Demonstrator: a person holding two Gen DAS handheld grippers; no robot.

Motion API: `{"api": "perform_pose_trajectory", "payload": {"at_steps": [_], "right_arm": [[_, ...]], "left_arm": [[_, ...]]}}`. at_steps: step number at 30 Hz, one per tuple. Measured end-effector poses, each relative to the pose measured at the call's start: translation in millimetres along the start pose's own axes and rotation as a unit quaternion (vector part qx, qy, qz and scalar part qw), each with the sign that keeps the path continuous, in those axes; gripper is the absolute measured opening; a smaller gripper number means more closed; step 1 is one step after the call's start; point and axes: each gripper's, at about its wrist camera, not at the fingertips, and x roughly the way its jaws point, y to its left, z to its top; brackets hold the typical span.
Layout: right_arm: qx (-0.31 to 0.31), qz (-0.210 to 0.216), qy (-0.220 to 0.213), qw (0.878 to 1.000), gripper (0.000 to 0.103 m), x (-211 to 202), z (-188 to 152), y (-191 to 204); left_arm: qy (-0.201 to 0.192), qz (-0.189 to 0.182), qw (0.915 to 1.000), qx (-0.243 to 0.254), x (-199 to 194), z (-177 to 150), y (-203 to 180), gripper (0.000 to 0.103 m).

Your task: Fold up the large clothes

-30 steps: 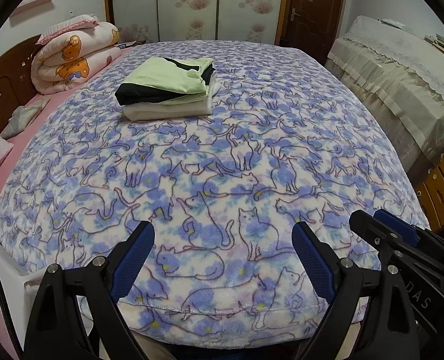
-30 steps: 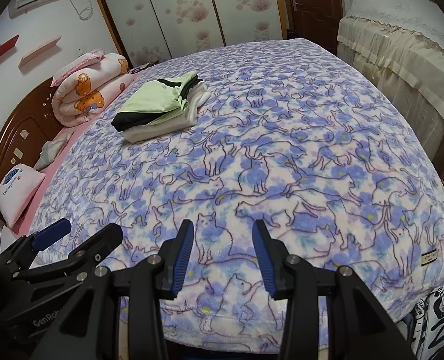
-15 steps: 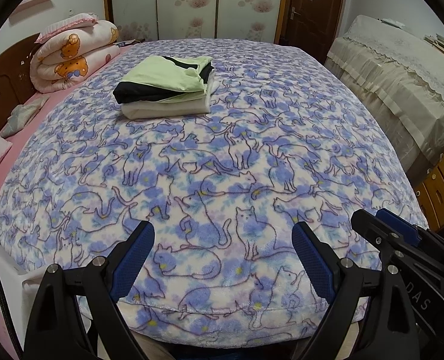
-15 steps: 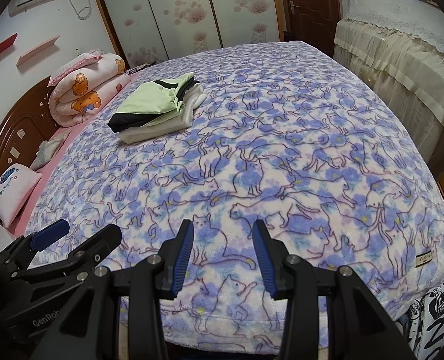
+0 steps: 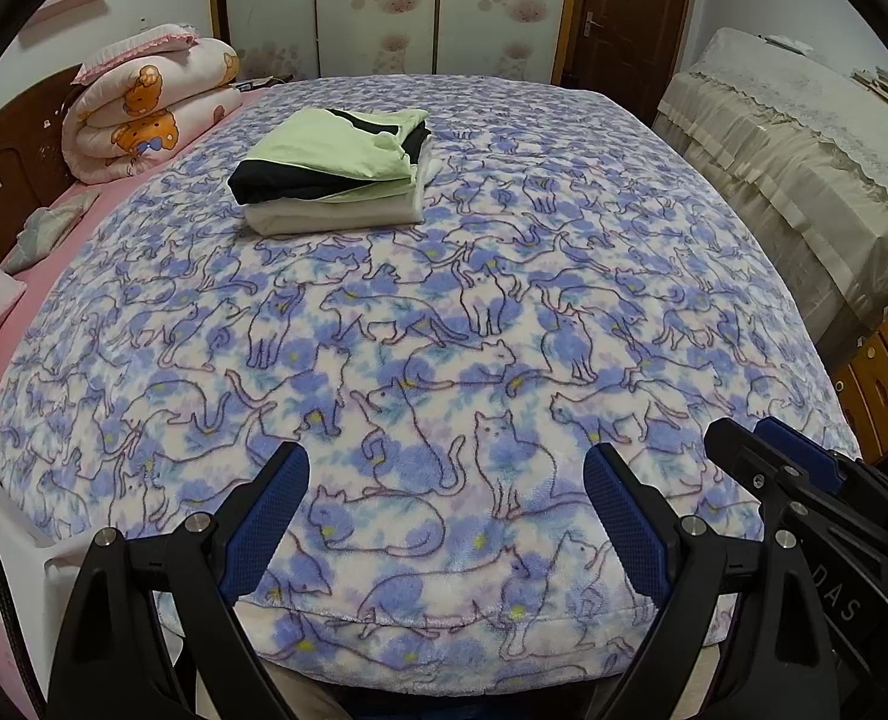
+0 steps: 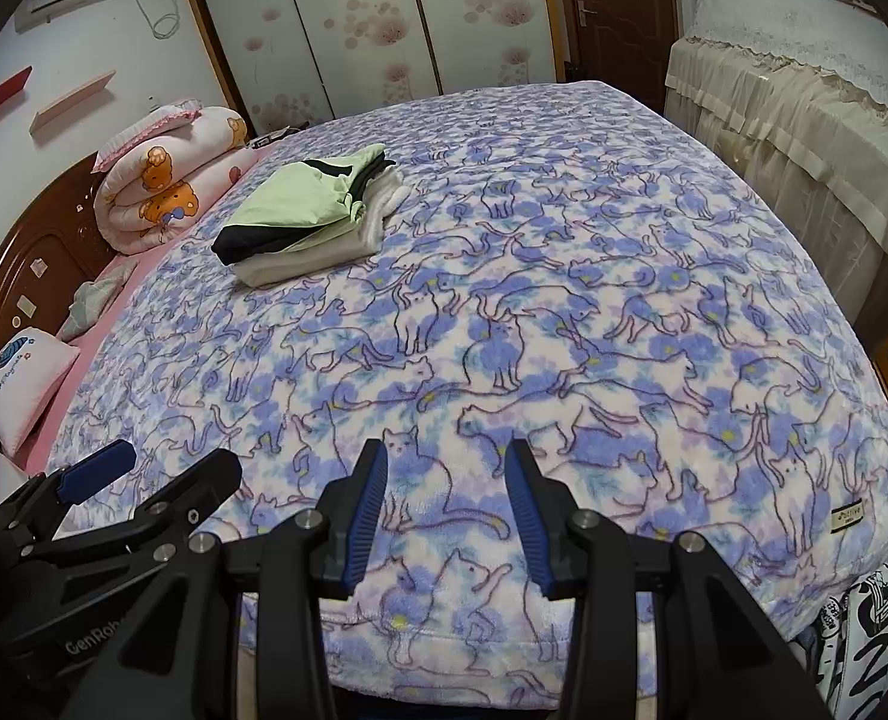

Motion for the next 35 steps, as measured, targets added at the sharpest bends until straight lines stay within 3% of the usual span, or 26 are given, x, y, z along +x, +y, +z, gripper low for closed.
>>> {"api": "perform_pose_trajectory", "payload": {"at_steps": [35], "right_arm": [[0.001,0.000,0.001,1.000,0.041,-1.3,-1.8,-0.8]], "left_arm": [[0.003,-0.001,1.0000,-0.005,-2.3,-9.0,1.4,0.092]]}}
